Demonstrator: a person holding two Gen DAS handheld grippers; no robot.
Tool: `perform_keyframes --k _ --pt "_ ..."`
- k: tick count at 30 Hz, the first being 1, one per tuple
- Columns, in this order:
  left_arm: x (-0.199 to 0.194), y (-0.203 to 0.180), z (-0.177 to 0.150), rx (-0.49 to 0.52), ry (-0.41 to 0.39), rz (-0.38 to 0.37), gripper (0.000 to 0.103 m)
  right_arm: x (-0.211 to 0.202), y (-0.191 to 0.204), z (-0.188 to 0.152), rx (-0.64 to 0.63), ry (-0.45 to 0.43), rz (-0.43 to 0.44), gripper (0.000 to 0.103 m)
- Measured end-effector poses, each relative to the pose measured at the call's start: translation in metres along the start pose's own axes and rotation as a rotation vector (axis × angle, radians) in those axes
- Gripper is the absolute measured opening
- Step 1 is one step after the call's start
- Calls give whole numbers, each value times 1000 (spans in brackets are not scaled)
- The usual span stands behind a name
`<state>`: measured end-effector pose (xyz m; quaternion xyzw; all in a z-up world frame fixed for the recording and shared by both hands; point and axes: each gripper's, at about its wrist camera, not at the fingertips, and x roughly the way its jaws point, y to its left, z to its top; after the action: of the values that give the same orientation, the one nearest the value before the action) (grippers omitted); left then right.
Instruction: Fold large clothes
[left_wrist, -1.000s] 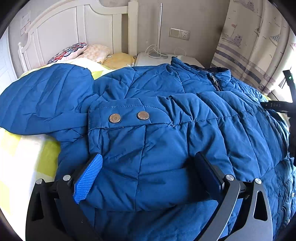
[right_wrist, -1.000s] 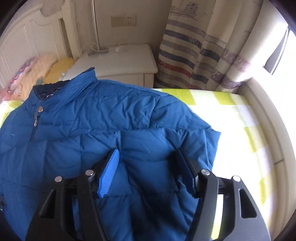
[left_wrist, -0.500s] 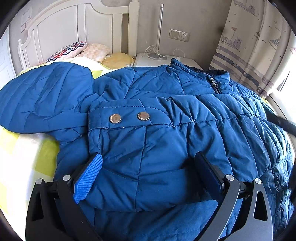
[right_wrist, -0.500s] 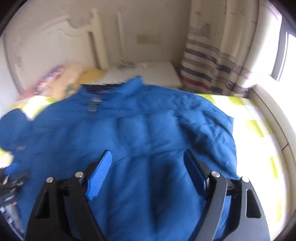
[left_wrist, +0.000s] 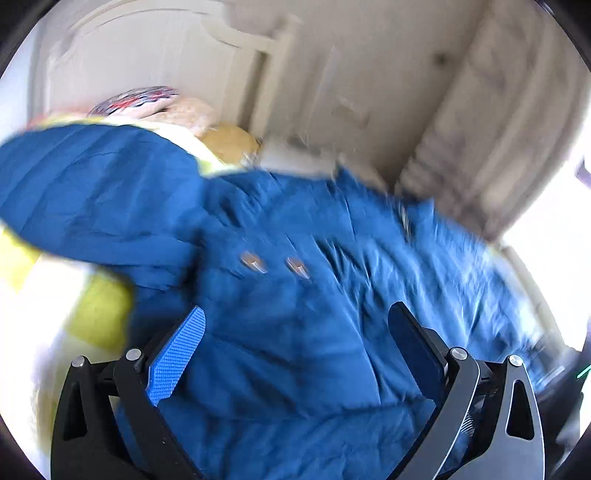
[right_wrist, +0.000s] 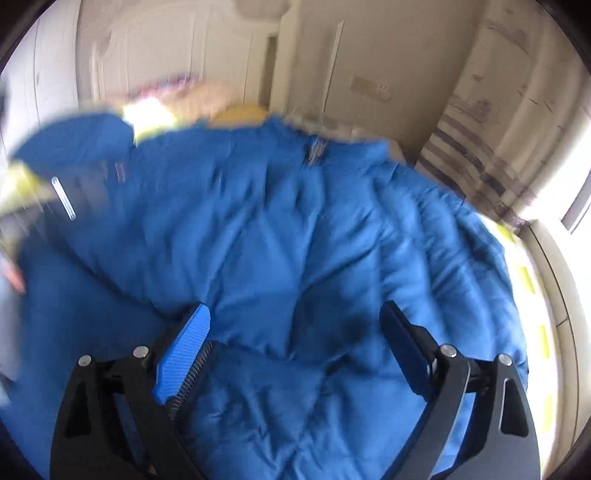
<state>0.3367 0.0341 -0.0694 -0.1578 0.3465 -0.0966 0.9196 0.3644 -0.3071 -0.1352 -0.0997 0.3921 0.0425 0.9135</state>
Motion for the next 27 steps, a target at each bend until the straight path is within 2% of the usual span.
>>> perform_keyframes --k 4,5,7,10,13,16,17,18,19,20,21,23,24,27 --pt "-43 81 27 -344 -142 -4 96 4 -13 1 57 -6 37 96" --pt "-58 117 34 -474 -191 16 96 1 -11 1 58 -11 33 96" --pt "-73 167 42 -612 -244 80 96 -1 -7 1 40 -29 6 96" --pt "-83 236 57 -729 -271 188 96 -2 0 -3 15 -36 -15 96" --pt "-77 283 76 -752 -267 240 95 0 -3 -1 22 -36 -9 96" --pt "-57 308 97 -702 -213 265 93 0 -3 -2 35 -38 4 96" --pt "-51 308 101 -679 -200 288 81 -1 -3 -3 40 -39 7 96" --pt "-51 305 102 -665 -195 304 53 -1 -4 -3 46 -43 10 96" --pt "-48 301 105 -641 -184 268 14 -2 -5 -3 52 -47 13 96" --pt "-48 301 107 -649 -178 222 10 -3 -7 -3 61 -54 22 96" --pt "-53 293 106 -666 -219 176 6 -5 -9 -3 72 -62 31 96" --pt "-68 261 109 -634 -320 102 4 -6 -15 -4 99 -73 59 96" --pt "-74 245 110 -611 -341 74 3 -7 -17 -4 113 -75 72 96" --pt "-87 165 129 -438 -386 4 3 -9 -27 -6 170 -95 96 94"
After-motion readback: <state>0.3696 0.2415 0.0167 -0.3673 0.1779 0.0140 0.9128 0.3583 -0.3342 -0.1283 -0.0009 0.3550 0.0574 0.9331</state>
